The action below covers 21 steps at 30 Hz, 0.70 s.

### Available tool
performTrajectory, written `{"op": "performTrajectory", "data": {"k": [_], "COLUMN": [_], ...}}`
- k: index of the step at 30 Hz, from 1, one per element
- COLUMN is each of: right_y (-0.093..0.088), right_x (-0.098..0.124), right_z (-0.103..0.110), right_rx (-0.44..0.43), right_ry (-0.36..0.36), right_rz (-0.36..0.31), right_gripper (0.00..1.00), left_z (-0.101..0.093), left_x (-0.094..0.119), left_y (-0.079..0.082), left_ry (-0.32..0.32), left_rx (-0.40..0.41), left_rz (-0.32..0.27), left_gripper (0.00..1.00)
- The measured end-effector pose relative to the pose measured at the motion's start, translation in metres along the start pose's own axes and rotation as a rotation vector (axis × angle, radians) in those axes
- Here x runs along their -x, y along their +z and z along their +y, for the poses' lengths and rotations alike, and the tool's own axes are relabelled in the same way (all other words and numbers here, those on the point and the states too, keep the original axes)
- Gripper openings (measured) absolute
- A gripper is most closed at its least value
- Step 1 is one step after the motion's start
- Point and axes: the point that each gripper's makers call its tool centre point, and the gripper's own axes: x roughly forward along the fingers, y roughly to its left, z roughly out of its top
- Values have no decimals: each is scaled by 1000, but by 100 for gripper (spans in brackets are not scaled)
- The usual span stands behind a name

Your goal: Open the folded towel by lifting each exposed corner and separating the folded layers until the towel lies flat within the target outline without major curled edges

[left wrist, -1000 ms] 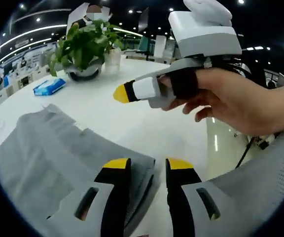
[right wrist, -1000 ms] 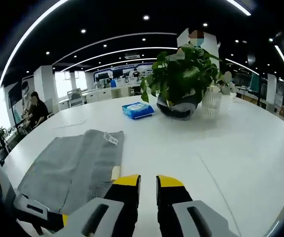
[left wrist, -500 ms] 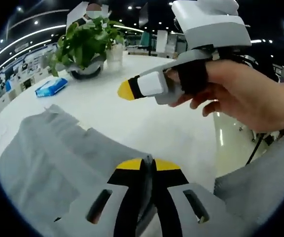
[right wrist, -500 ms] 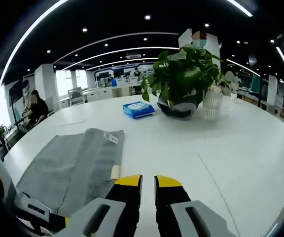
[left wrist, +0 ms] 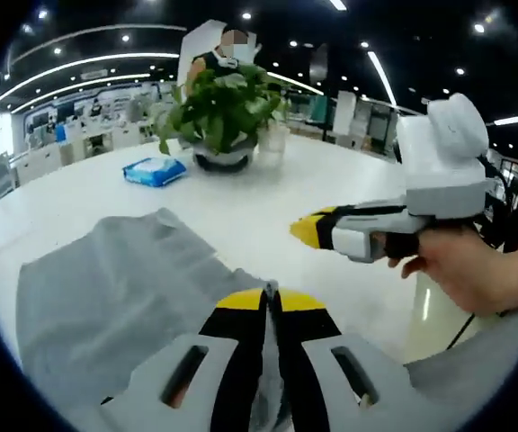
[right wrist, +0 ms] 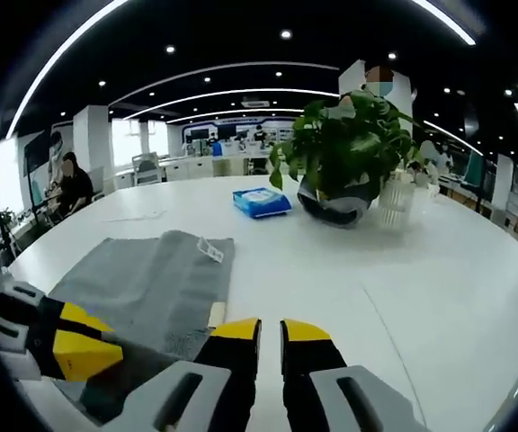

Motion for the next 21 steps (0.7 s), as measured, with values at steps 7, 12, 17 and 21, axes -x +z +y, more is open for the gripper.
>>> {"op": "performTrajectory", "data": {"k": [7,12,17,21], "right_y": [-2,-4,-15,-25], "right_x": [-1,-4,-8,-10], "right_z": [10,31,67,84], "right_rx": [59,156,227,291], "right_ry": [24,86,227,283], "right_rz": [17,29,65,97], "right_gripper": [6,5,6,7], "left_z": [47,81,111,130], "left_x": [23,46,67,83], "left_y": [23,34,35,36], "left_ry": [105,184,256,304], "left_rx": [99,142,185,218], "left_rz": [-84,-137,-174,-204], "left_gripper": [3,3,3,3]}}
